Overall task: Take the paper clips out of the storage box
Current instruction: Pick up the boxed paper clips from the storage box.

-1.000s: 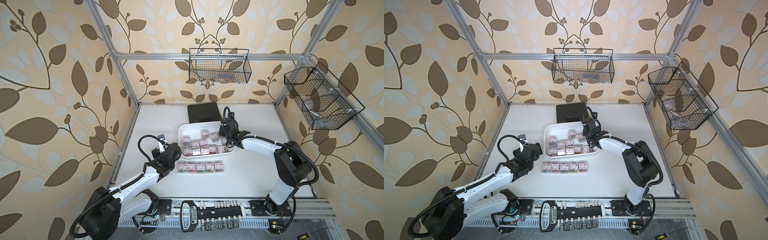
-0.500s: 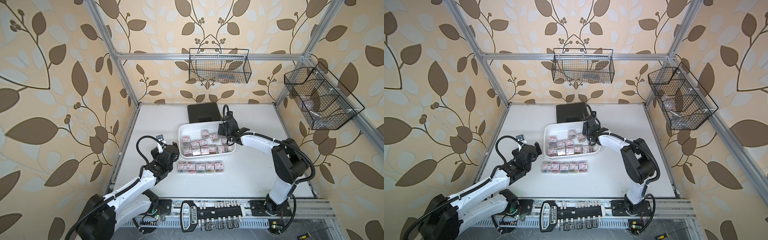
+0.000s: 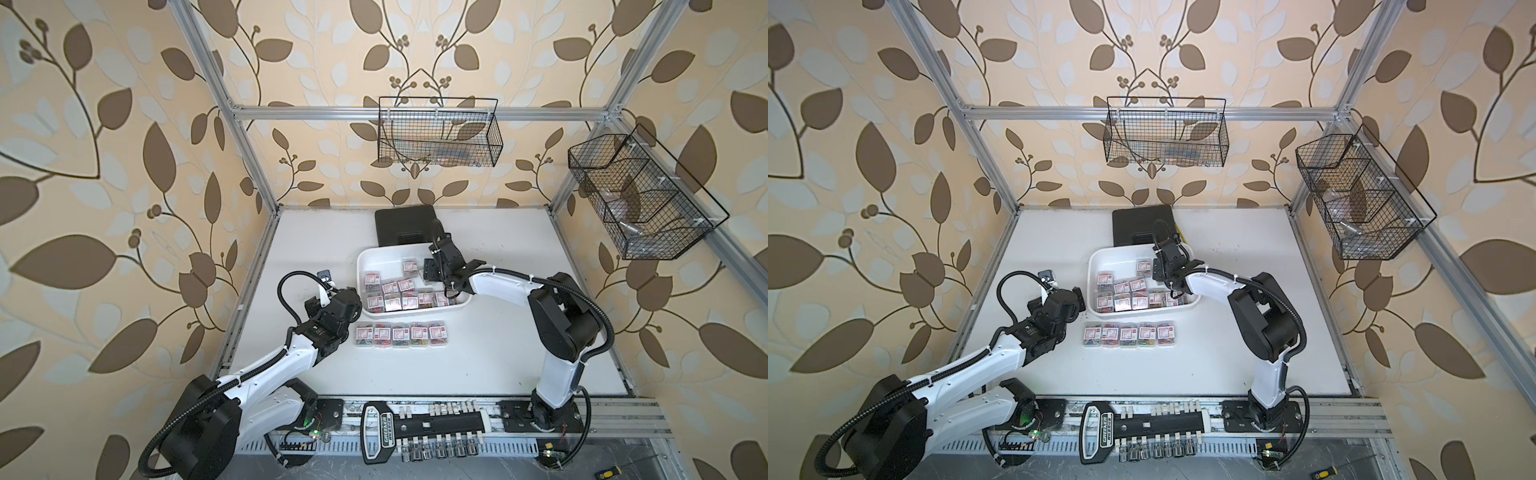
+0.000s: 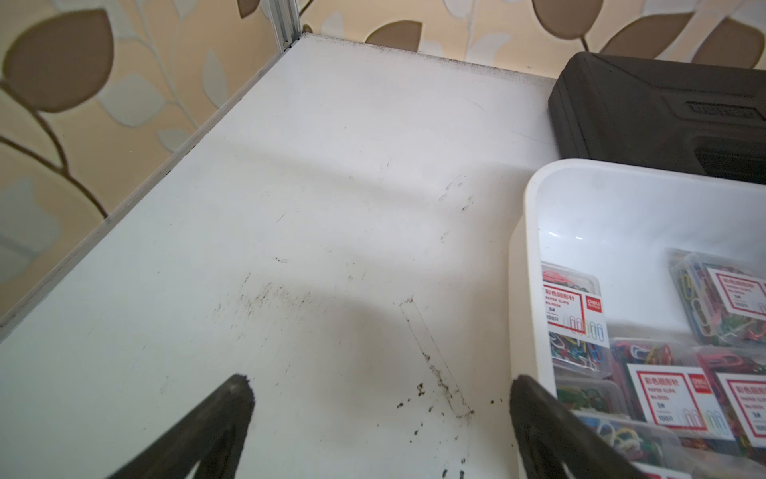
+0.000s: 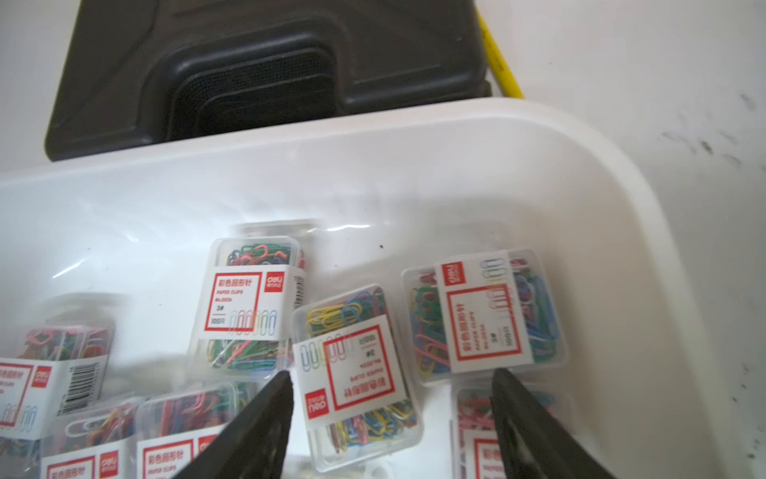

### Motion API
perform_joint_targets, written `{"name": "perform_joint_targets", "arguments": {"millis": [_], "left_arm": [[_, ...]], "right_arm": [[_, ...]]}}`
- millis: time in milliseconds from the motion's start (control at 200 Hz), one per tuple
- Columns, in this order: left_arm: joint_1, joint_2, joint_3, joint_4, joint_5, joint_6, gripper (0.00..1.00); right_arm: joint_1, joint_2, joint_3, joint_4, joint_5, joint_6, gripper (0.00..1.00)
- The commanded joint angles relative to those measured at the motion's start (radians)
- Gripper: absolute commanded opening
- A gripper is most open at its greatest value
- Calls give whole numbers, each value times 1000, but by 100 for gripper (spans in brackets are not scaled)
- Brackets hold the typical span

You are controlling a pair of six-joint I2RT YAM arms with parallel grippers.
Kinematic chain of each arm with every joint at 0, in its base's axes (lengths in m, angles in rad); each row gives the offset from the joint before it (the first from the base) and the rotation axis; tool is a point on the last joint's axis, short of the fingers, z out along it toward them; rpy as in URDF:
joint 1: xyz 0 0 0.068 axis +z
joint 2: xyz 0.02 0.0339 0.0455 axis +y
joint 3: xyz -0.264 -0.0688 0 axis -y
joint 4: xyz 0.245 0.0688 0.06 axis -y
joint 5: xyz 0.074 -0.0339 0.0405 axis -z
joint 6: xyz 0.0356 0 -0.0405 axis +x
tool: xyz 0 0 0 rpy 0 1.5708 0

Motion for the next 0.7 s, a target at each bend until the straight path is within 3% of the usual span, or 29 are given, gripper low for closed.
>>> {"name": "perform_joint_targets", "arguments": {"millis": [0, 275, 695], "left_arm": [[4, 5, 40, 1, -19, -4, 99], [4, -22, 26, 2, -32, -16, 99], [4, -100, -17, 7, -63, -33, 99]], "right_arm": [[-15, 84, 84, -1, -75, -45, 70], [-22, 170, 138, -38, -125, -107, 69], [27, 125, 93, -105, 7, -131, 55]]}}
